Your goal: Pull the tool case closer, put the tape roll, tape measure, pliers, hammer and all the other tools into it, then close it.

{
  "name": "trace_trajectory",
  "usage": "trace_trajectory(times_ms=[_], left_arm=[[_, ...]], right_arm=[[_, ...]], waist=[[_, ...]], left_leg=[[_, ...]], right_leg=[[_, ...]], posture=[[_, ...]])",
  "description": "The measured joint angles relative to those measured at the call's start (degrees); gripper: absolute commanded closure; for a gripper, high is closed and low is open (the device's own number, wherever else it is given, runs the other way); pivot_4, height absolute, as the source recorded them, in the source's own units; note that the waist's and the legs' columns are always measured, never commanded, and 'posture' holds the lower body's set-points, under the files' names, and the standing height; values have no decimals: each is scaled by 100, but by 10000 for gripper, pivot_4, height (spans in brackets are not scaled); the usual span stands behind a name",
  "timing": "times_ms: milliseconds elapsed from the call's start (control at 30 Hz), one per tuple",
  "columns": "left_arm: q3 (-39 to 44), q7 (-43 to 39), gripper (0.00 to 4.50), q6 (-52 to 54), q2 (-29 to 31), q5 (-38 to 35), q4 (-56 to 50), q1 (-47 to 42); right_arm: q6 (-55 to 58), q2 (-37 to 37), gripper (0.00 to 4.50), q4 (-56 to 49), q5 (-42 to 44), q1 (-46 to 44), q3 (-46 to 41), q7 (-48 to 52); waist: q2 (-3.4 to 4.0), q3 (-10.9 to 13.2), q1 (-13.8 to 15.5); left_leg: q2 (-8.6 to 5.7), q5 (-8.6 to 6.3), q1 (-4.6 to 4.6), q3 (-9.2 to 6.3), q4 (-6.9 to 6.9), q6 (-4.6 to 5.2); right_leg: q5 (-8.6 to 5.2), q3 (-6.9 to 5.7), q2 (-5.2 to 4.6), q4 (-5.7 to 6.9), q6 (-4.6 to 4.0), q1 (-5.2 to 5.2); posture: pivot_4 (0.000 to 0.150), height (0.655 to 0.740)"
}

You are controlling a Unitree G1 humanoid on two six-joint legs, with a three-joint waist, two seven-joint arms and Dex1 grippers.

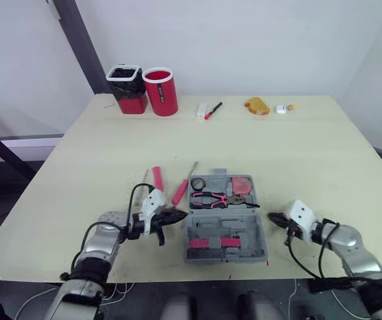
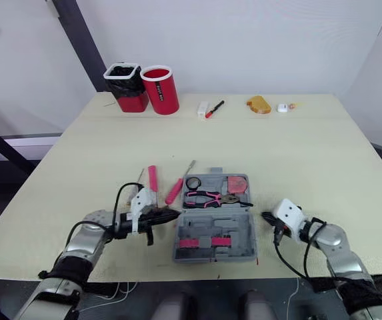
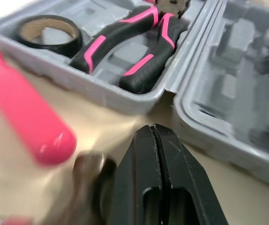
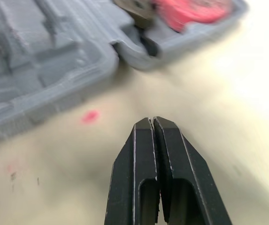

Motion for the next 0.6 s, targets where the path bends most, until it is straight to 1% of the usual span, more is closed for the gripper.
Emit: trace_trajectory(times_ms=[67, 167, 400, 433, 467, 500, 533, 567, 600], left_arm=[[224, 53, 45000, 90, 45, -239, -495, 302], [779, 312, 45000, 190, 114, -673, -1183, 907], [1981, 956, 45000, 434, 209, -1271, -1679, 1946], [2118, 1014, 39764, 468, 221, -1321, -1711, 2081], [2261, 1063, 37184, 494, 242, -1404, -1746, 2247], [2373, 1089, 31747, 516, 257, -1452, -1769, 2369], [2513, 1118, 28564, 532, 258, -1532, -1847, 2554], [2623, 1125, 23742, 532, 259, -1569, -1871, 2711], [2730, 1133, 18453, 515, 267, -1593, -1871, 2892]], right_arm=[[26, 13, 43971, -280, 278, 227, -230, 1], [31, 14, 43971, -578, 694, 738, -726, -37], [48, 47, 43971, -890, 1442, 1766, -1523, 2], [47, 54, 45000, -900, 1533, 1884, -1634, 12], [46, 58, 42349, -901, 1627, 2026, -1764, 19], [44, 61, 39296, -900, 1692, 2126, -1851, 34], [11, 85, 37003, -912, 1801, 2273, -1967, 88], [-33, 97, 32430, -914, 1875, 2418, -2064, 132], [-107, 100, 26813, -912, 1936, 2567, -2146, 186]], waist=[[0, 0, 7], [0, 0, 12], [0, 0, 13], [0, 0, 10], [0, 0, 9], [0, 0, 11], [-1, -1, 10], [0, -1, 13], [0, -1, 13]], left_leg=[[1, 0, 1, -2, 0, 0], [2, 0, 3, -10, -2, 0], [3, 0, 8, -8, -2, 0], [3, 0, 8, -8, -2, 0], [4, 0, 9, -7, -3, 0], [3, 0, 8, -4, -3, 0], [4, -1, 9, -4, -3, -1], [4, -1, 10, -4, -4, -1], [4, -1, 10, -3, -4, -1]], right_leg=[[0, 1, -2, 0, 0, 1], [0, 4, -5, -2, 0, 1], [-2, 6, -6, -2, -2, 1], [-7, 6, -6, -2, -11, 1], [-12, 7, -6, -3, -19, 1], [-13, 6, -6, -3, -21, 1], [-14, 7, -7, -4, -22, 2], [-15, 8, -7, -4, -23, 1], [-16, 8, -8, -6, -23, 1]], posture=[[1500, 7371], [1500, 7371], [1500, 7371], [1500, 7371], [1500, 7371], [1500, 7371], [1500, 7371], [1500, 7371], [1500, 7371]])
